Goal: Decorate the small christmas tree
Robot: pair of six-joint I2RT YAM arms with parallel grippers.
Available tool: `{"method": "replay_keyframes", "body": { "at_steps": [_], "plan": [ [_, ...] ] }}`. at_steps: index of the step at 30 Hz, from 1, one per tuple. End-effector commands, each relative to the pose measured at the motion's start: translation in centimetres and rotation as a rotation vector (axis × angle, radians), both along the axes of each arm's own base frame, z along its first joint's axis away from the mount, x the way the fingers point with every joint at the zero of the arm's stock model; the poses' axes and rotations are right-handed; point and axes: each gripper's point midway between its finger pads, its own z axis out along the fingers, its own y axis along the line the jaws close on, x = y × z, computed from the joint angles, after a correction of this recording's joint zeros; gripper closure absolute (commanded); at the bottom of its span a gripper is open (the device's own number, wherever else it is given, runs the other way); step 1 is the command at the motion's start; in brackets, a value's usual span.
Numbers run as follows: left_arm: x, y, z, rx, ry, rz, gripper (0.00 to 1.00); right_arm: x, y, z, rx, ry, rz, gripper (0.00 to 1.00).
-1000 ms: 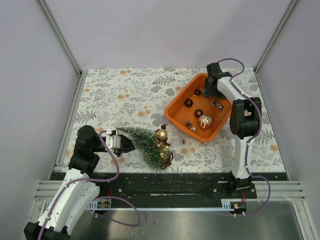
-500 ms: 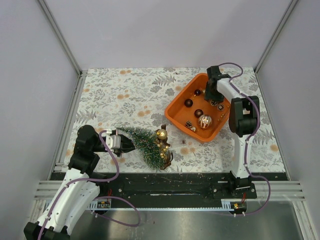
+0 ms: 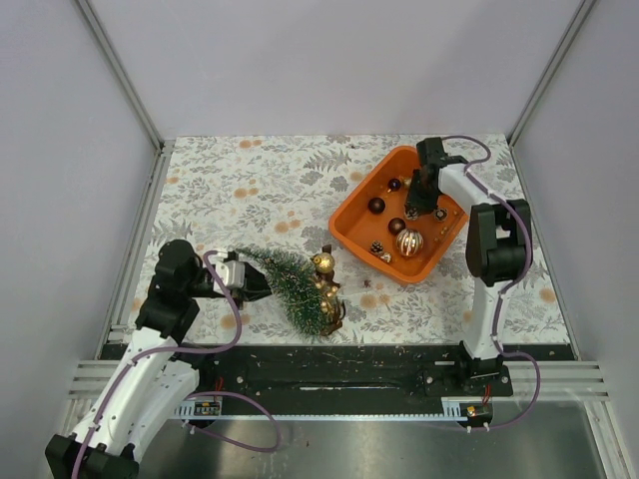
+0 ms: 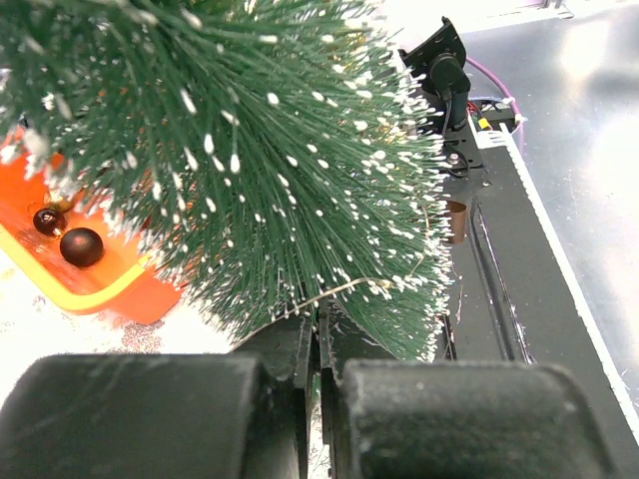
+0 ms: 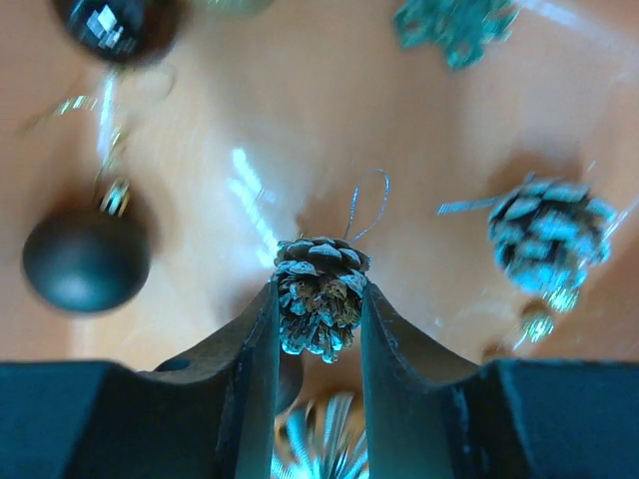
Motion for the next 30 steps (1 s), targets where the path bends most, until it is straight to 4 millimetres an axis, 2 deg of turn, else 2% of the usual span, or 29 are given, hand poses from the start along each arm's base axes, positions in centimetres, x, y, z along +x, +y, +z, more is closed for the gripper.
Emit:
{"method": "replay_keyframes", "body": {
  "at_steps": [1,4,9,15,19,26,30],
  "plan": [
    [0.2,-0.1,0.9,0.001,-0.025,-0.01,0.97,-1.4,3.5,7.4,0.141,-0.136,0.07,0.79],
    [0.2,0.1,1.2,-0.001,-0.037,0.009,0.97,-2.8,3.7,10.7,0.165,-0.199,0.099,0.81],
    [-0.7,0.5,0.2,0.041,0.008,0.001,0.96,-6.1,5.0,15.7,0.271,-0.285,0.157,0.82],
    [-0.8,0.6,-0.2,0.056,0.018,0.007,0.96,-11.5,6.5,20.2,0.398,-0.367,0.246,0.83],
    [-0.3,0.5,-0.2,0.057,0.028,0.02,0.95,-15.8,8.2,23.1,0.503,-0.402,0.343,0.83],
    [0.3,0.5,0.1,0.052,0.034,0.042,0.95,-23.6,10.6,26.5,0.672,-0.445,0.511,0.83],
    [0.2,0.5,0.2,0.05,0.032,0.046,0.95,-27.5,11.6,27.7,0.794,-0.447,0.601,0.83]
  ]
}}
